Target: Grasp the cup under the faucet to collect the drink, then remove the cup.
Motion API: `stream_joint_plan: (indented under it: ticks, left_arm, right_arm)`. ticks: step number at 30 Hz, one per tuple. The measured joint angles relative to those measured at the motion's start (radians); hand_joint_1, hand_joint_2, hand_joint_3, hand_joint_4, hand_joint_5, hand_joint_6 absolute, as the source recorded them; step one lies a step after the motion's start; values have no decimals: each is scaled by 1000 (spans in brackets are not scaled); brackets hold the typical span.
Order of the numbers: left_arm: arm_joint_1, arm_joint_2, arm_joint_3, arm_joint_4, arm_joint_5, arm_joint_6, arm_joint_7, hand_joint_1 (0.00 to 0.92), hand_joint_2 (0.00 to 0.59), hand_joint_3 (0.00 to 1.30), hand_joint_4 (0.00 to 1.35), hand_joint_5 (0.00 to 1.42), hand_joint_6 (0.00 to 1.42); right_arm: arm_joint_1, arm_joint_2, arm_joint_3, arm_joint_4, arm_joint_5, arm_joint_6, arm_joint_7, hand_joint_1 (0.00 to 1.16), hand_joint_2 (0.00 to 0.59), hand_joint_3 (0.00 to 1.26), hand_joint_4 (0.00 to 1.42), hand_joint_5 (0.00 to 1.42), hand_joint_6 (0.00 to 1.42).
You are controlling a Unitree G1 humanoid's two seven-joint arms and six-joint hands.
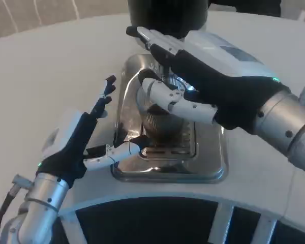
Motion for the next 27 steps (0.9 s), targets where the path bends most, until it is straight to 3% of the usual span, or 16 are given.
stream_joint_plan:
  ticks: [6, 11, 22, 27]
  left_arm:
    - [-25, -1, -17, 32, 3, 0, 8, 371, 71, 41, 0, 124, 226]
    - [-27, -1, -18, 42, 3, -3, 10, 368, 72, 41, 0, 125, 226]
    - [-29, -1, -23, 48, -4, -15, 10, 365, 73, 41, 0, 126, 222]
    - [-32, -1, -30, 49, -4, -17, 10, 365, 73, 41, 0, 126, 218]
  right_arm:
    - [26, -2, -19, -19, -2, -4, 0, 0, 585, 0, 0, 0, 0]
    - [68, -8, -72, -63, -16, -4, -1, 0, 585, 0, 0, 0, 0]
    - [200, -13, -270, -254, -22, 8, -5, 0, 584, 0, 0, 0, 0]
    - [328, -12, -378, -327, -22, 2, -13, 0, 584, 3, 0, 0, 0]
